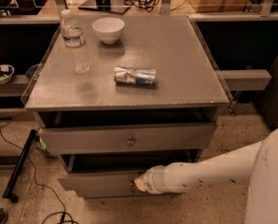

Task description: Close middle drawer

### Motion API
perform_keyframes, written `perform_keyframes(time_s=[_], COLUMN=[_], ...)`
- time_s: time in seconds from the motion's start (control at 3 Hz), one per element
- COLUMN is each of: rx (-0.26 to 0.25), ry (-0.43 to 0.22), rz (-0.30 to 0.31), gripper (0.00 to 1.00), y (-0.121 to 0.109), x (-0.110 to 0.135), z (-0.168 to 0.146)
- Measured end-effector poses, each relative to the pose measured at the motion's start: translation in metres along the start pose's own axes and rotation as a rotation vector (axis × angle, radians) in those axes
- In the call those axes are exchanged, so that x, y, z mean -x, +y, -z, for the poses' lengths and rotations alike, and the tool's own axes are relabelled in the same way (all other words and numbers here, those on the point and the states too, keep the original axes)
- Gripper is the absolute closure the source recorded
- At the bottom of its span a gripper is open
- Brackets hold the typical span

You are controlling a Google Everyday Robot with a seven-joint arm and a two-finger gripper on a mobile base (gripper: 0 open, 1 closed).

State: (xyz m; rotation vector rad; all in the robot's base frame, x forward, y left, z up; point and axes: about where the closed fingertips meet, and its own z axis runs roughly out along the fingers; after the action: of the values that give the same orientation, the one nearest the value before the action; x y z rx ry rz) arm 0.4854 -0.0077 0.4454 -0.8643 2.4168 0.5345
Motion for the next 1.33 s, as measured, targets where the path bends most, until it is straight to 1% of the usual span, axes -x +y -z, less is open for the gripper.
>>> perform_keyframes(time_s=[0.33,0.67,1.0,1.33], rx=[0.010,-0.017,-0.017,-0.035], ry=[0.012,0.000,0.000,-0.020], rz=[-0.033,-0.069,-0.069,-0.066], gripper=[1.00,1.00,1.00,1.00], y=[0.001,-0.012,-0.012,-0.019], x=[-0.007,-0.001,-0.001,0.009], z=[-0.007,-0.016,-0.016,-0.017])
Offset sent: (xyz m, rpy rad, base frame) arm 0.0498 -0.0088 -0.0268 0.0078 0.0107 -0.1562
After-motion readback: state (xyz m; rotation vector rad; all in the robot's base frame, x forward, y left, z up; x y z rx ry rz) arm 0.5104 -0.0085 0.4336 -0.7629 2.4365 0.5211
